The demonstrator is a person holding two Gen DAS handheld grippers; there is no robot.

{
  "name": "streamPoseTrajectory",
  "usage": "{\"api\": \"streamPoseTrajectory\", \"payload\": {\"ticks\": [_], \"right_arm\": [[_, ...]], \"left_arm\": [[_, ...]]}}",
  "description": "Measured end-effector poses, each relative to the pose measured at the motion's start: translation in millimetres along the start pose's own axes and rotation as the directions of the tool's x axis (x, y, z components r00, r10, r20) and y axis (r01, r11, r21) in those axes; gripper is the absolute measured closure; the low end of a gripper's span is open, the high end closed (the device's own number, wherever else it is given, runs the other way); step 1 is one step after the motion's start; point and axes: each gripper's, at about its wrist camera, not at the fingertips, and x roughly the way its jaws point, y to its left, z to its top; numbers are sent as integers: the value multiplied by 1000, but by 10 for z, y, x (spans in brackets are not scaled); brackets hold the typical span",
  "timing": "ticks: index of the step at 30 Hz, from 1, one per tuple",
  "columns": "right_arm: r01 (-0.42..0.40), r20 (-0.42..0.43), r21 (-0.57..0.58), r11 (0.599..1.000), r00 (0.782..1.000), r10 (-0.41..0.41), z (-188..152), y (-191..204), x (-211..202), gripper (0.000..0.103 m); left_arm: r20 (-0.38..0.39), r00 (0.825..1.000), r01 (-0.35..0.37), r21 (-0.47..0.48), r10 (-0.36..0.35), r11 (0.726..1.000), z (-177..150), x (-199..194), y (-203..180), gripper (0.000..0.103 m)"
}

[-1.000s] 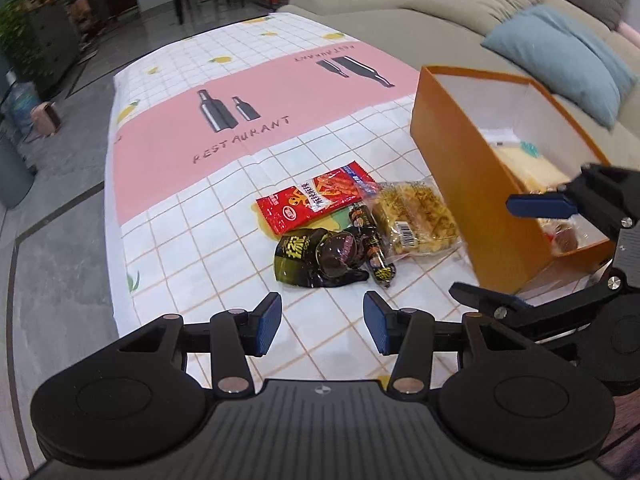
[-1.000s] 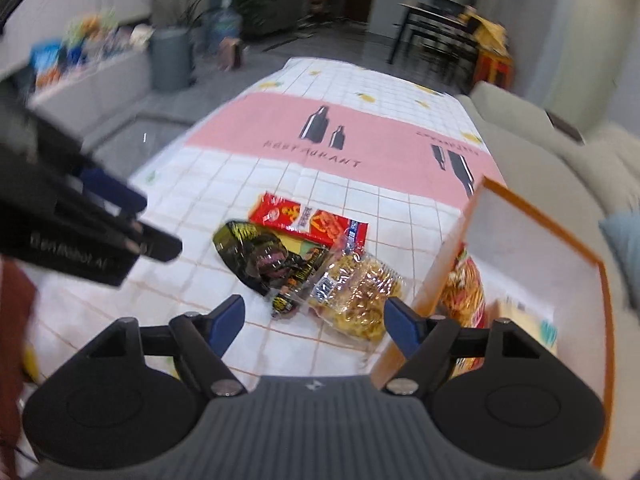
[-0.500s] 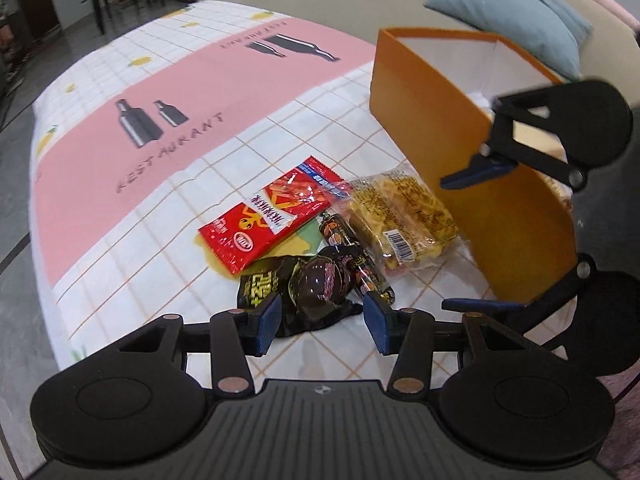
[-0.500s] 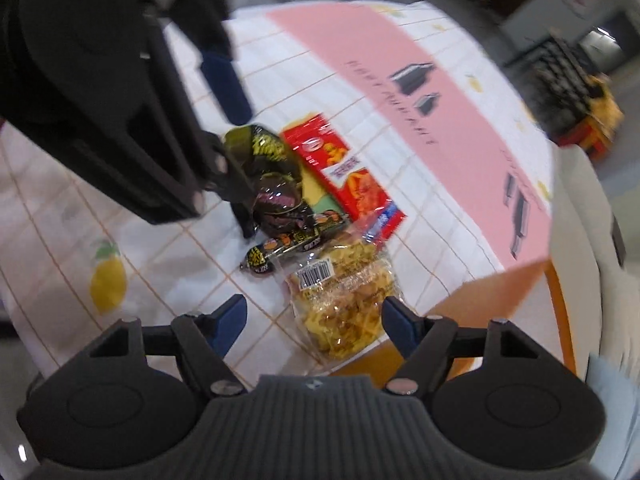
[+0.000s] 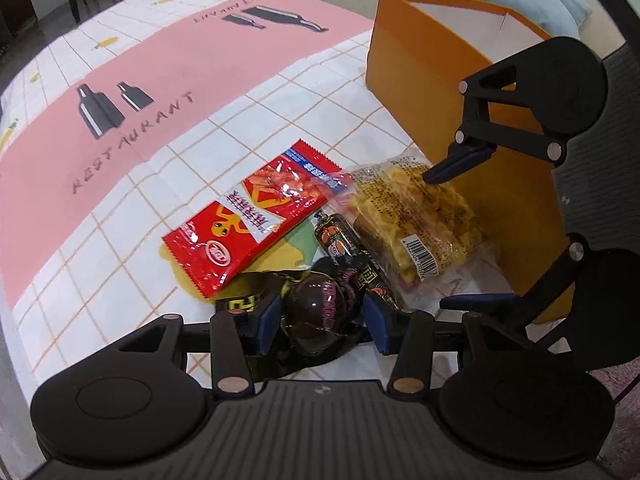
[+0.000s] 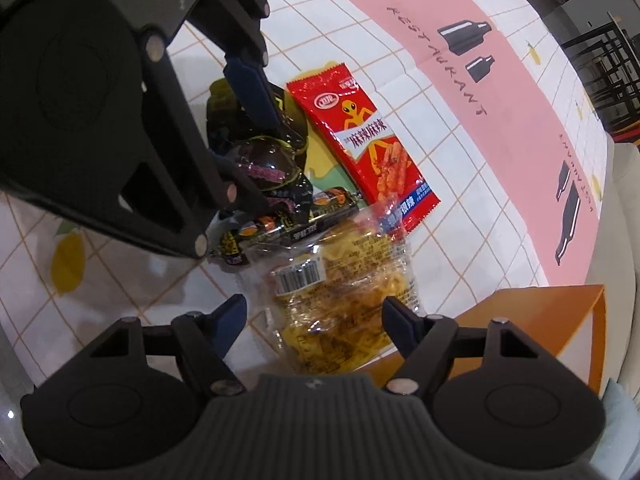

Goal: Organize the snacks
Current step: 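Grasp the dark snack bag with the left tool while the right tool grasps the clear cracker bag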

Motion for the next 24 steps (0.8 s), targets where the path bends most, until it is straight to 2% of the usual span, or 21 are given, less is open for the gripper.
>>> {"api": "streamPoseTrajectory", "payload": {"ticks": [9,14,19,23,24], "right_arm": [[-62,9,52,997,998,62,-28,-96,42,30],[-99,8,83,992,995,98,-48,-158,57,30],[-115,-10,88,989,993,116,-18,-178,106,29],[-129,-26,82,988,991,132,28,-202,162,25],[-135,-29,87,987,990,138,33,-211,173,24]], "left_arm": [[-31,999,14,16,-14,1000,39,131,45,41],[-50,999,-2,70,5,998,39,194,-1,38],[-56,998,1,56,2,998,38,219,16,35],[-34,999,-18,-7,18,1000,12,201,87,50],[-34,999,-14,-28,13,999,14,197,106,51]]}}
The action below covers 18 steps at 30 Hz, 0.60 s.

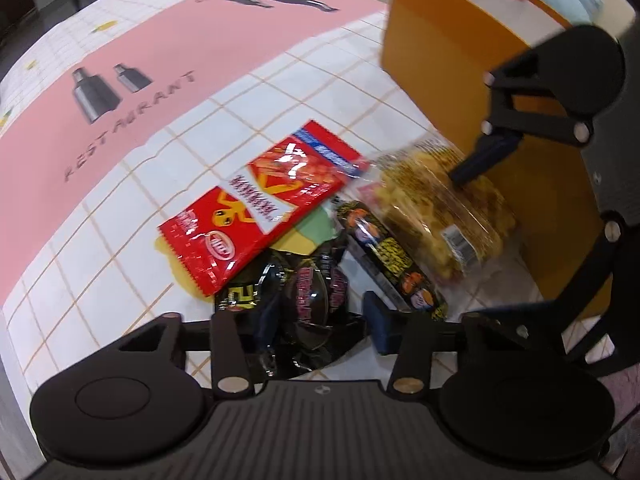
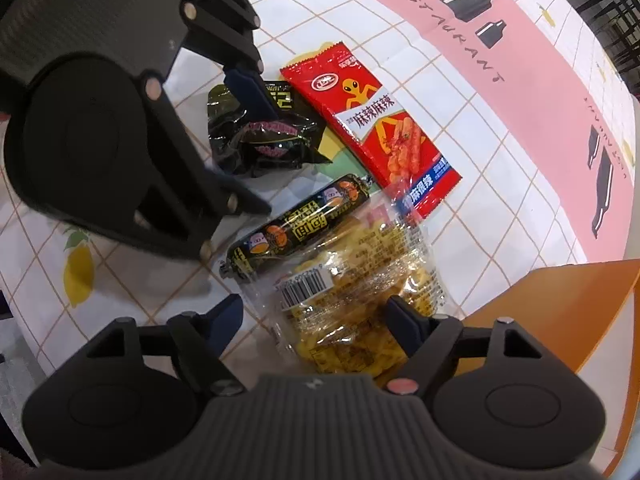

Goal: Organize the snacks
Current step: 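Grasp the dark snack bag with the left tool while the right tool grasps the clear cracker bag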

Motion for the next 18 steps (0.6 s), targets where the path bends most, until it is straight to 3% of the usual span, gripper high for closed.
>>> {"api": "streamPoseTrajectory", "payload": {"ticks": [3,6,9,14,18], "right_arm": [[-1,-19,35,999,1000,2,35,-42,37,23],[74,-83,60,995,994,-69,91,-33,115,26],[118,-117,77,990,987,-109,144,-2,162,28],[99,-111,165,981,990,-81,220,-86,188,31],[136,-102,159,978,987,-121,221,-70,201,40]], "left_arm": [[1,1000,-10,-41,10,999,6,-4,-7,55],[6,999,-40,-38,41,998,-7,-11,-73,55],[22,1000,-21,-81,22,997,-54,-32,-15,56],[16,1000,-21,-153,23,988,-181,-102,72,57],[2,999,-40,-234,41,971,-302,-163,82,57]]}}
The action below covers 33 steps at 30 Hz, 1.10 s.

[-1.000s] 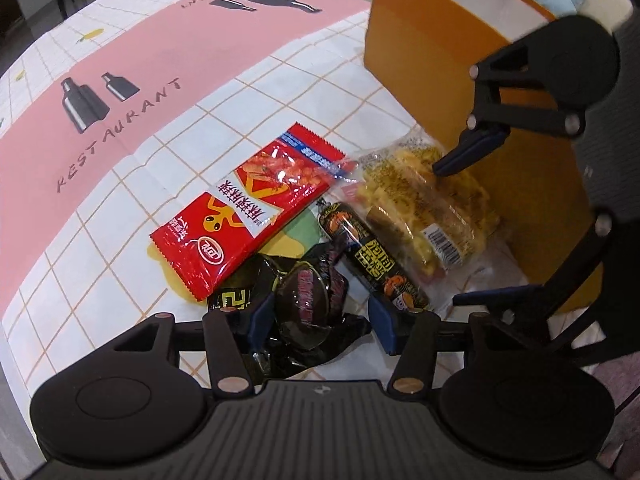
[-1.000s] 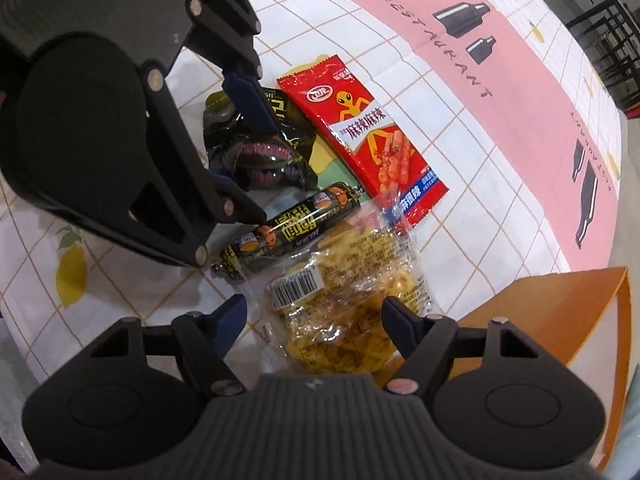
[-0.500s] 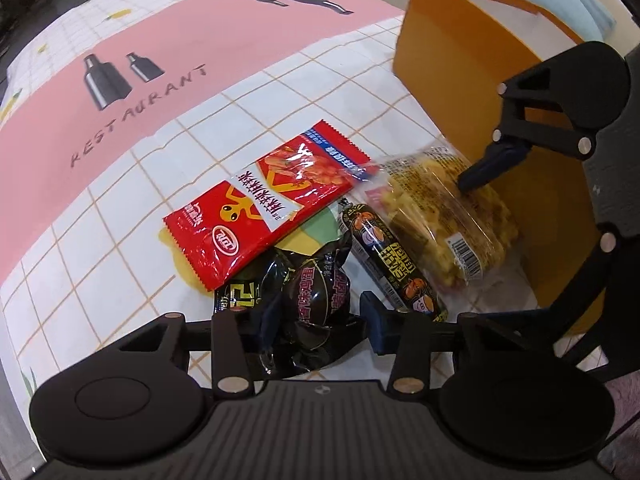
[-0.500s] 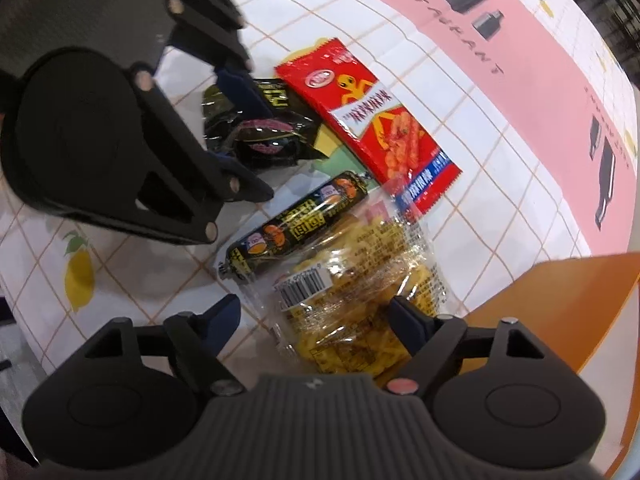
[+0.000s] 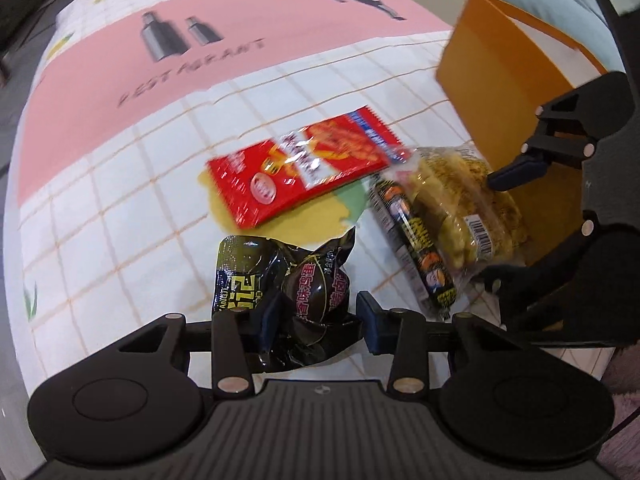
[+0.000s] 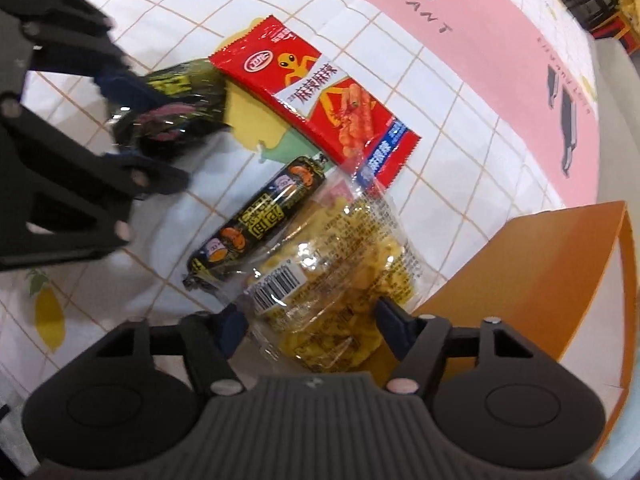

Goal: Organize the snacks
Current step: 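Grasp the dark snack bag with the left tool while the right tool grasps the clear cracker bag, then lift both bags and carry them over the orange box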

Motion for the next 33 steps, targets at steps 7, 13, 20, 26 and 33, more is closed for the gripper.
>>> {"api": "streamPoseTrajectory", "payload": {"ticks": [7,13,20,26,33], "right_arm": [[72,23,-25,997,997,-72,-30,122,1,46],[131,68,-15,991,989,-130,-135,296,-70,58],[130,141,69,989,980,-138,-301,406,-214,69],[70,234,183,981,966,-113,-516,600,-410,73],[-8,348,304,953,932,-103,-887,822,-679,75]], "left_arm": [[-19,1000,-23,-88,22,996,-230,-125,-25,57],[-42,998,-47,-154,41,987,-457,-241,-31,57],[-32,998,-57,-199,52,978,-656,-361,-102,57],[5,999,-49,-233,51,971,-779,-494,-131,57],[18,998,-48,-281,56,959,-893,-560,-79,58]]}}
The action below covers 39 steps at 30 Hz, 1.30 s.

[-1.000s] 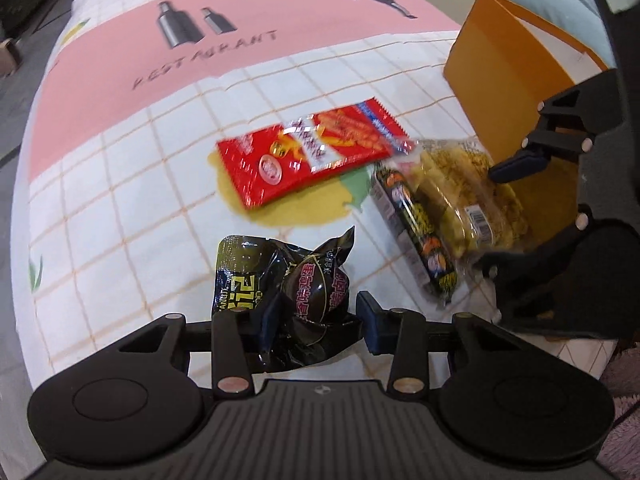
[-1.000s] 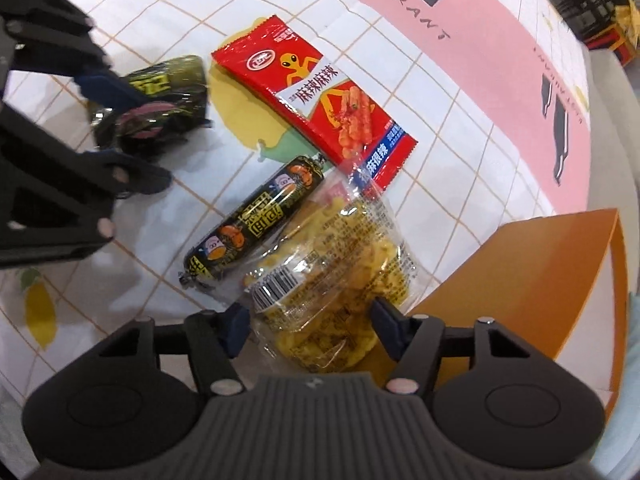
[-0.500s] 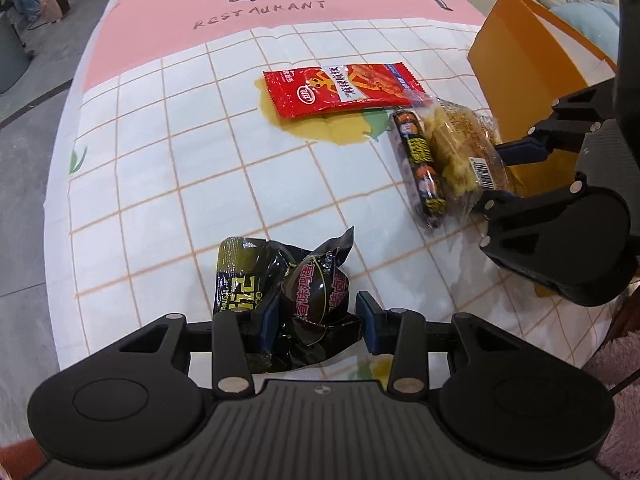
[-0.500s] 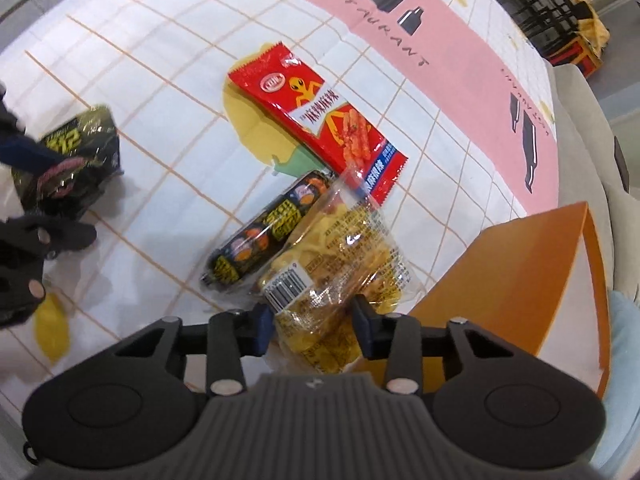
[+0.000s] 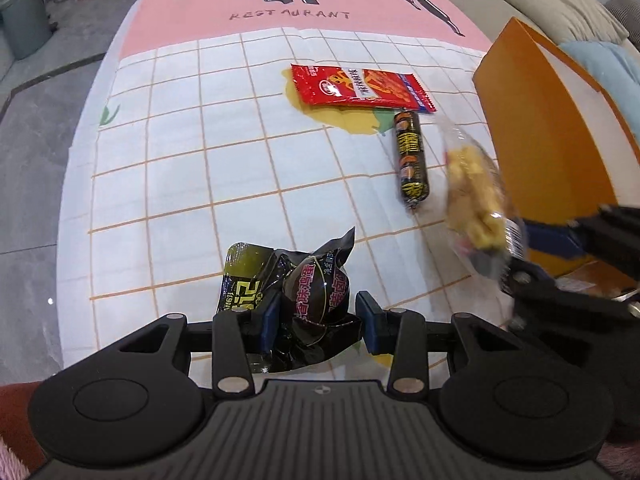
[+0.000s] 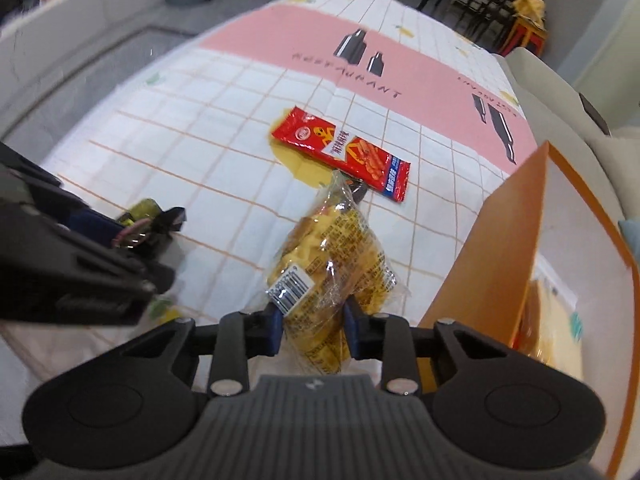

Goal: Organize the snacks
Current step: 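Lift both bags and carry them over the orange box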

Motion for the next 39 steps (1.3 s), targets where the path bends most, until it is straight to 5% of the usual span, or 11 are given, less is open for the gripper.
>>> {"api": "streamPoseTrajectory", "payload": {"ticks": [8,13,22,26,39], "right_arm": [[-104,126,88,991,988,93,-274,10,-213,75],[-247,168,172,954,961,219,-371,-61,-153,75],[-241,156,180,954,964,214,-435,-19,-126,74],[-247,156,185,951,963,220,-446,-28,-103,73],[-242,258,224,944,949,182,-437,-111,-401,75]], "left_arm": [[23,1000,-1,92,-1,996,-99,-51,-37,56],[58,998,-38,159,29,987,-140,-71,-147,46],[55,986,-167,246,158,955,-221,94,-269,45],[63,984,-174,240,164,955,-220,83,-255,56],[138,985,-124,131,106,984,-98,-292,-206,58]]}}
